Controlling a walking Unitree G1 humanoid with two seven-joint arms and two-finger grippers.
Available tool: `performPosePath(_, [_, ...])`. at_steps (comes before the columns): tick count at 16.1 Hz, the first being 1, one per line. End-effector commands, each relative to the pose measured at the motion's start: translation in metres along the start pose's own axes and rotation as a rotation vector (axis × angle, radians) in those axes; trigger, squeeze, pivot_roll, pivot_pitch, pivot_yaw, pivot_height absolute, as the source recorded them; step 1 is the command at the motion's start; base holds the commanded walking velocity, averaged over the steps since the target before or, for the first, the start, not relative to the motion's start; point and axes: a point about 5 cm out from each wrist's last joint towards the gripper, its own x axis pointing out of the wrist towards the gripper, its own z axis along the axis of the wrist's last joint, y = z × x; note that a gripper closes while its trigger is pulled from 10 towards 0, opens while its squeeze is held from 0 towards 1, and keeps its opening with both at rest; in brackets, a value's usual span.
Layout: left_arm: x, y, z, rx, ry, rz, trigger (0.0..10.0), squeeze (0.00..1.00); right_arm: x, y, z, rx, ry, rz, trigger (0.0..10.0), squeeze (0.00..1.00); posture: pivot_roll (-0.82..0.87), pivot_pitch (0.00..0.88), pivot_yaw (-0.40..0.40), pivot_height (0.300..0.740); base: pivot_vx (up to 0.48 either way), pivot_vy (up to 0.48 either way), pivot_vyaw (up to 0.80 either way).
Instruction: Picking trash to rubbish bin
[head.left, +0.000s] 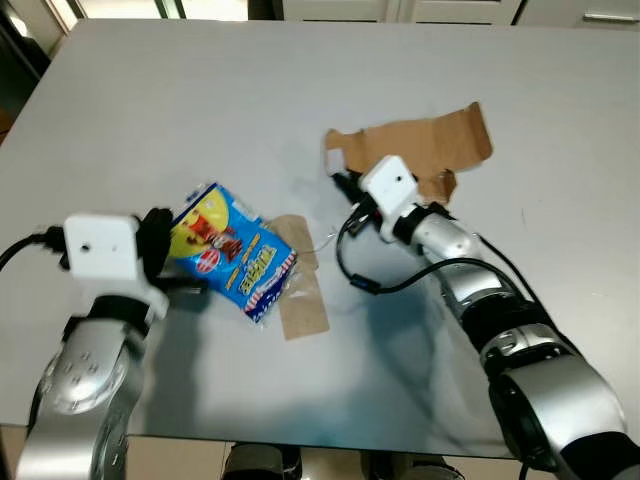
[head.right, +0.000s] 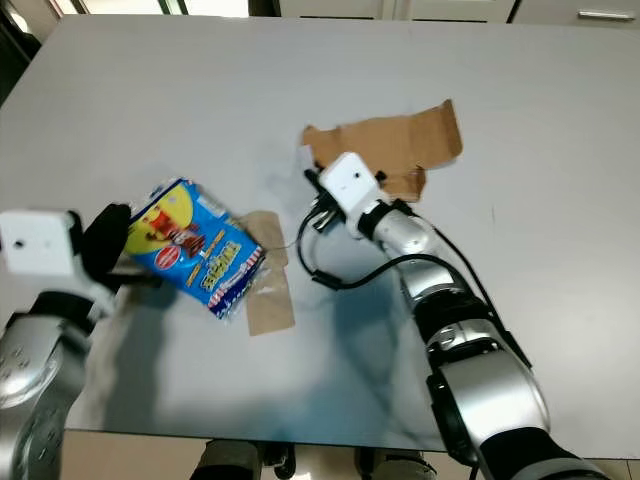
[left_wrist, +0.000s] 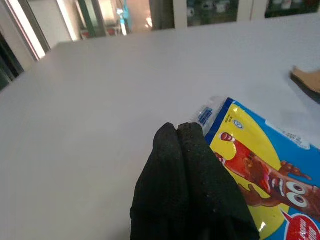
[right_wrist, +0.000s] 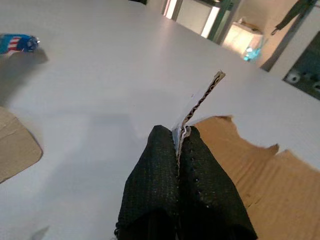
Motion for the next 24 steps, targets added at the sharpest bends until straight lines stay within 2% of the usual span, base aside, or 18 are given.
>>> performPosePath(1, [0.004,0.006,0.000,0.020,-0.021,0.036,0.0,0.00,0.000,-0.005,0.002,0.001,-0.005,-0.031,0.0,0.00,0.09,0.162,0.039,0.740,0.000,0.000,0.00])
performPosePath(3, [0.012,0.007,-0.001,0.019,-0.034,0.052,0.0,0.00,0.002,-0.008,0.004,0.011,-0.011,-0.056,0.0,0.00,0.07,0.142,0.036,0.740,0.000,0.000,0.00])
performPosePath(5, [0.021,0.005,0.002,0.058,-0.076,0.084,0.0,0.00,-0.001,-0.017,0.008,0.026,-0.033,-0.129,0.0,0.00,0.04,0.107,0.020,0.740,0.000,0.000,0.00])
performPosePath(6, [0.025,0.004,0.001,0.035,-0.084,0.098,0.0,0.00,-0.002,-0.021,0.008,0.025,-0.038,-0.163,0.0,0.00,0.03,0.099,0.014,0.740,0.000,0.000,0.00])
performPosePath(7, [0.030,0.001,0.000,0.011,-0.101,0.123,0.0,0.00,-0.009,-0.033,0.012,0.028,-0.057,-0.245,0.0,0.00,0.01,0.085,0.000,0.740,0.000,0.000,0.00])
performPosePath(10, [0.033,-0.003,-0.002,0.001,-0.108,0.131,0.0,0.00,-0.018,-0.044,0.011,0.026,-0.054,-0.307,0.0,0.00,-0.01,0.075,-0.010,0.740,0.000,0.000,0.00])
performPosePath(11, [0.034,-0.006,-0.003,-0.001,-0.109,0.135,0.0,0.00,-0.022,-0.047,0.010,0.022,-0.049,-0.324,0.9,0.00,-0.02,0.077,-0.013,0.740,0.000,0.000,0.00])
performPosePath(12, [0.035,-0.010,-0.003,-0.016,-0.115,0.130,0.0,0.00,-0.027,-0.051,0.009,0.028,-0.043,-0.344,4.8,0.00,-0.03,0.079,-0.015,0.740,0.000,0.000,0.00])
performPosePath(13, [0.036,-0.015,-0.003,-0.036,-0.114,0.117,0.0,0.00,-0.035,-0.056,0.007,0.026,-0.035,-0.360,10.0,0.00,-0.05,0.082,-0.021,0.740,0.000,0.000,0.00])
performPosePath(16, [0.040,-0.025,-0.001,-0.077,-0.123,0.095,0.0,0.00,-0.043,-0.063,0.010,0.010,-0.022,-0.384,10.0,0.00,-0.08,0.084,-0.019,0.740,0.000,0.000,0.00])
performPosePath(18, [0.043,-0.030,-0.001,-0.088,-0.127,0.083,0.0,0.00,-0.047,-0.063,0.009,0.017,-0.003,-0.393,10.0,0.00,-0.08,0.086,-0.023,0.740,0.000,0.000,-0.80])
performPosePath(21, [0.042,-0.028,-0.004,-0.105,-0.116,0.113,0.0,0.00,-0.048,-0.061,0.009,0.019,0.010,-0.380,10.0,0.00,-0.07,0.079,-0.026,0.740,0.000,0.000,-0.80])
performPosePath(24, [0.044,-0.029,-0.003,-0.093,-0.108,0.099,0.0,0.00,-0.044,-0.060,0.013,0.036,0.005,-0.389,10.0,0.00,-0.06,0.074,-0.013,0.740,0.000,0.000,-0.80])
